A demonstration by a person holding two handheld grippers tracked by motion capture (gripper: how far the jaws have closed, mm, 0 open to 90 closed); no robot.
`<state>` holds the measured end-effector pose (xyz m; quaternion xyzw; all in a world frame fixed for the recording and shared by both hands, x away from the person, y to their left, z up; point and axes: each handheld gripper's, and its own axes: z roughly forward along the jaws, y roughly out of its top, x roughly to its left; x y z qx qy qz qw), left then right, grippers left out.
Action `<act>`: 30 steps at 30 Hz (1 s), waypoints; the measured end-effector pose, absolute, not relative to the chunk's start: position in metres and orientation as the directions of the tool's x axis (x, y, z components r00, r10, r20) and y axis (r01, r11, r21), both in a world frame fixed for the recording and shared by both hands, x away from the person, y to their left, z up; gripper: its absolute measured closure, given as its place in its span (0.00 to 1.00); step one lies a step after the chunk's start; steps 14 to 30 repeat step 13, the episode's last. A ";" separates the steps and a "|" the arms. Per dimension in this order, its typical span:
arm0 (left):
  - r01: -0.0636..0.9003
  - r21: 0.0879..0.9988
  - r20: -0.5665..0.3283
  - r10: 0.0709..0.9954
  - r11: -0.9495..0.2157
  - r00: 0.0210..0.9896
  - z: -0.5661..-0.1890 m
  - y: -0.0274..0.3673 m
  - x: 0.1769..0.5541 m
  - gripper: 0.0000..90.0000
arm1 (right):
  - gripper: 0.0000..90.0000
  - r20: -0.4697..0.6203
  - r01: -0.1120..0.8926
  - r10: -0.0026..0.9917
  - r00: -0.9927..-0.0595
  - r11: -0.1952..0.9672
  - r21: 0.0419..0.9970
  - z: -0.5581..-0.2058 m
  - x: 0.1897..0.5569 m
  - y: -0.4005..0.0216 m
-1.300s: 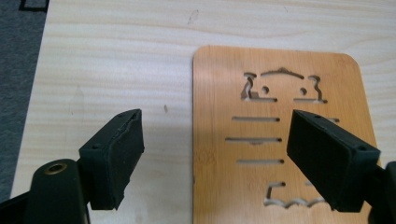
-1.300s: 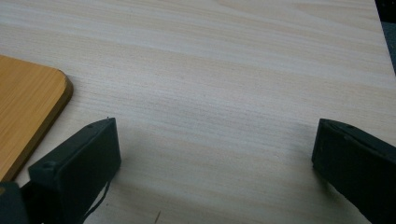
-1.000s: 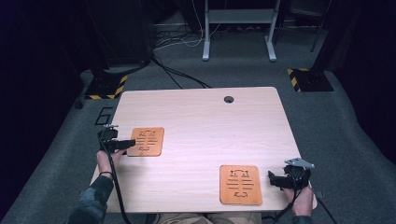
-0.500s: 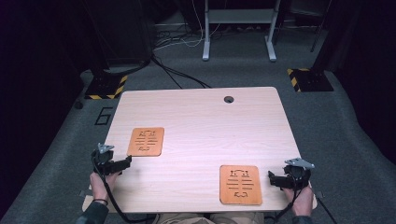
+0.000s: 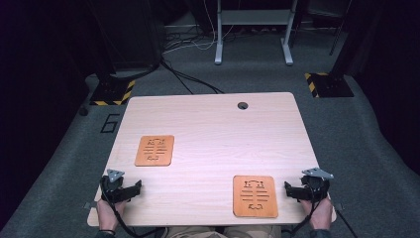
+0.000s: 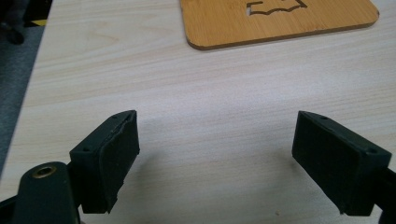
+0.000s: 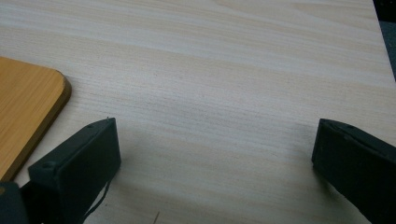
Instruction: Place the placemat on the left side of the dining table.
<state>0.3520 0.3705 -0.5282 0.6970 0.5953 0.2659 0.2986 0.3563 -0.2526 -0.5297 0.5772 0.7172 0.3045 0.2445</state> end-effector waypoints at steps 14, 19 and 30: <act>0.663 0.743 -0.005 0.989 -0.095 0.148 -0.531 0.371 0.352 0.16 | 0.00 0.004 0.679 0.977 -0.215 0.146 0.719 -0.530 0.356 -0.252; 0.663 0.743 -0.005 0.989 -0.095 0.148 -0.531 0.371 0.352 0.16 | 0.00 0.004 0.679 0.977 -0.215 0.146 0.719 -0.530 0.356 -0.252; 0.663 0.743 -0.005 0.989 -0.095 0.148 -0.531 0.371 0.352 0.16 | 0.00 0.004 0.679 0.977 -0.215 0.146 0.719 -0.530 0.356 -0.252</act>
